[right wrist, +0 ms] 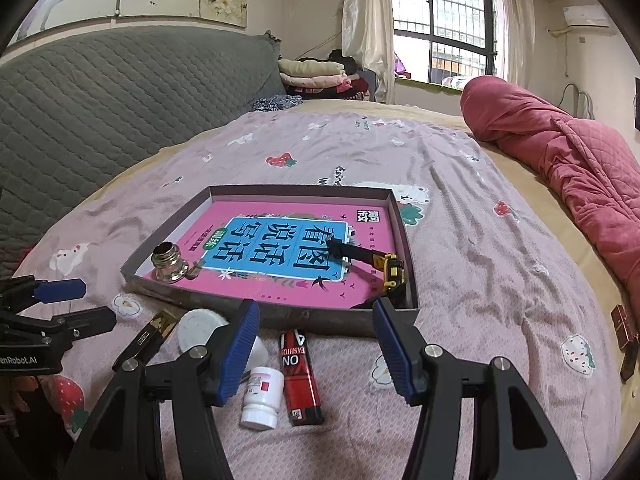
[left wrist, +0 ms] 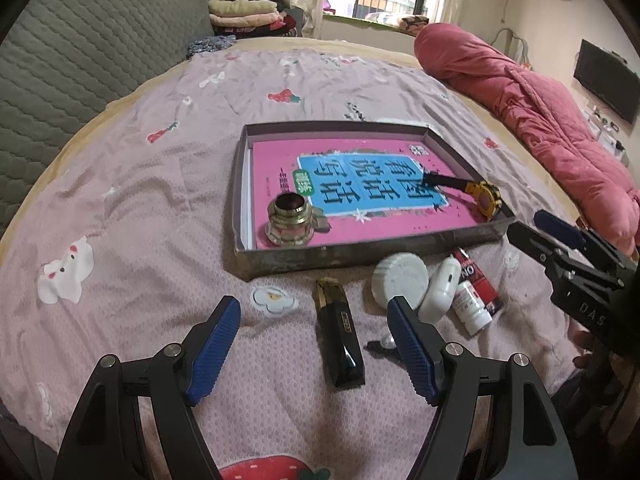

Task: Organize rigid objects
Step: 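Withdraw both open grippers back from the tray, then move the left gripper toward the black rectangular case while the right gripper approaches the white pill bottle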

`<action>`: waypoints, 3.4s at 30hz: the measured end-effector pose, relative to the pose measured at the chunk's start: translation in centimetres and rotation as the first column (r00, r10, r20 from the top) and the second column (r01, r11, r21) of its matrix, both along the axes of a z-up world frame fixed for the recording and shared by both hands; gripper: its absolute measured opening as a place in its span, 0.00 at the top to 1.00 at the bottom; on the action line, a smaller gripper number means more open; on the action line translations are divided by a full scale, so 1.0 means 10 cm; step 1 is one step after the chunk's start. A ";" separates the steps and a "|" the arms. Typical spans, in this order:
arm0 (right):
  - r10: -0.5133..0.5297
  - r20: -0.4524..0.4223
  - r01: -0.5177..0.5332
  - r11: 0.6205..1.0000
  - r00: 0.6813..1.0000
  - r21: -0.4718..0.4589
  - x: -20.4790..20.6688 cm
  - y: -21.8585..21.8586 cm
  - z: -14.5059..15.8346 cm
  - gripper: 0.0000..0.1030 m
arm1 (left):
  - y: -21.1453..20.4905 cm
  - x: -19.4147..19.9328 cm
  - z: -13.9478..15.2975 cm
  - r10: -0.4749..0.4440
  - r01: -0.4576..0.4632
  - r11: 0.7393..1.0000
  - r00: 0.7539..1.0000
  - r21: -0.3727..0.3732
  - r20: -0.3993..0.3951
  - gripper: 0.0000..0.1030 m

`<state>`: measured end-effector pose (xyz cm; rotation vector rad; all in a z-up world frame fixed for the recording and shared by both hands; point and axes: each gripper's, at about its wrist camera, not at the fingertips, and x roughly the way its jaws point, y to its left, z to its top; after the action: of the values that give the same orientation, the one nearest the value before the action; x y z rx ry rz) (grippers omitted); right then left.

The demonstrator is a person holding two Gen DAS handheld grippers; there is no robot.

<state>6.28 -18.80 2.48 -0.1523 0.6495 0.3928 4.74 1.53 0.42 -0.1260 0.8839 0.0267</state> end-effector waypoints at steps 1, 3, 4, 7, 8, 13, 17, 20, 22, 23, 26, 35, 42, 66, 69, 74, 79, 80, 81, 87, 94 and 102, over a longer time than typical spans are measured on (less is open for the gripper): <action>0.002 -0.001 -0.002 1.000 1.000 -0.001 -0.01 0.00 0.00 0.43 | -0.01 -0.01 -0.01 -0.004 0.004 1.000 1.000 0.001 -0.005 0.25; 0.004 -0.006 -0.004 1.000 1.000 -0.001 -0.02 0.00 0.00 0.43 | -0.03 -0.03 -0.03 -0.013 0.013 1.000 1.000 0.000 -0.013 0.25; 0.004 -0.009 -0.004 1.000 1.000 0.001 -0.03 0.00 -0.01 0.43 | -0.04 -0.03 -0.04 -0.017 0.017 1.000 1.000 0.000 -0.014 0.25; 0.007 -0.017 -0.006 1.000 1.000 0.005 -0.06 -0.01 -0.01 0.43 | -0.05 -0.04 -0.04 -0.025 0.025 1.000 1.000 0.001 -0.015 0.25; 0.007 -0.018 -0.007 1.000 1.000 0.006 -0.07 -0.01 -0.01 0.43 | -0.05 -0.05 -0.03 -0.025 0.025 1.000 1.000 -0.004 -0.017 0.25; 0.013 -0.029 -0.013 1.000 0.999 0.003 -0.13 -0.01 -0.02 0.43 | -0.03 -0.08 -0.03 -0.022 0.022 1.000 1.000 -0.007 -0.022 0.25; 0.022 -0.034 -0.022 1.000 0.999 -0.001 -0.18 0.00 -0.01 0.43 | -0.04 -0.12 -0.03 -0.029 0.029 1.000 0.999 -0.004 -0.024 0.25; 0.027 -0.034 -0.027 1.000 0.999 -0.003 -0.22 0.01 -0.01 0.43 | -0.05 -0.15 -0.03 -0.036 0.036 0.999 0.999 -0.002 -0.031 0.25; 0.030 -0.036 -0.031 1.000 0.999 -0.006 -0.25 0.01 -0.01 0.43 | -0.08 -0.18 -0.04 -0.044 0.044 0.999 0.998 -0.004 -0.037 0.25; 0.032 -0.039 -0.033 0.999 0.999 -0.006 -0.26 0.01 -0.01 0.43 | -0.10 -0.19 -0.05 -0.049 0.048 0.999 0.998 -0.003 -0.039 0.25; 0.036 -0.046 -0.036 0.999 0.998 -0.008 -0.30 0.01 -0.03 0.43 | -0.16 -0.23 -0.06 -0.066 0.066 0.998 0.997 0.005 -0.046 0.25; 0.038 -0.072 -0.038 0.999 0.997 -0.008 -0.37 0.01 -0.06 0.43 | -0.22 -0.31 -0.09 -0.092 0.091 0.996 0.993 -0.009 -0.068 0.25; 0.035 -0.078 -0.036 0.999 0.996 -0.019 -0.42 0.01 -0.06 0.43 | -0.20 -0.33 -0.09 -0.094 0.094 0.995 0.993 -0.015 -0.070 0.25; 0.088 -0.160 -0.093 0.995 0.983 -0.023 -0.47 0.04 -0.23 0.43 | 0.01 -0.33 -0.18 -0.038 0.031 0.997 0.994 -0.069 -0.101 0.25; 0.092 -0.169 -0.097 0.995 0.981 -0.019 -0.46 0.05 -0.25 0.43 | 0.00 -0.31 -0.21 -0.035 0.028 0.997 0.994 -0.066 -0.104 0.25; 0.095 -0.185 -0.101 0.995 0.978 -0.021 -0.43 0.07 -0.30 0.43 | -0.05 -0.29 -0.28 -0.047 0.039 0.997 0.992 -0.068 -0.121 0.25; 0.102 -0.192 -0.107 0.994 0.976 -0.014 -0.39 0.11 -0.34 0.43 | -0.03 -0.24 -0.31 -0.024 0.014 0.997 0.991 -0.075 -0.128 0.25; 0.101 -0.195 -0.106 0.994 0.976 -0.015 -0.38 0.12 -0.35 0.43 | -0.01 -0.22 -0.31 -0.015 0.004 0.997 0.991 -0.083 -0.130 0.25; 0.102 -0.198 -0.107 0.994 0.975 -0.017 -0.37 0.13 -0.37 0.43 | 0.00 -0.21 -0.31 -0.006 -0.006 0.996 0.991 -0.088 -0.132 0.25; 0.107 -0.206 -0.118 0.992 0.973 -0.039 -0.32 0.18 -0.46 0.43 | 0.04 -0.11 -0.33 0.024 -0.040 0.994 0.989 -0.104 -0.143 0.25; 0.092 -0.219 -0.098 0.995 0.971 -0.018 -0.26 0.12 -0.48 0.43 | 0.03 -0.08 -0.37 0.016 -0.031 0.995 0.989 -0.100 -0.149 0.25; 0.088 -0.222 -0.091 0.996 0.971 -0.005 -0.22 0.12 -0.49 0.43 | 0.05 0.05 -0.37 0.040 -0.056 0.993 0.988 -0.101 -0.148 0.25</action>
<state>4.08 -17.63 -2.42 -0.1535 0.8684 0.4963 5.22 2.04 -3.28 -0.2464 1.0288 0.0346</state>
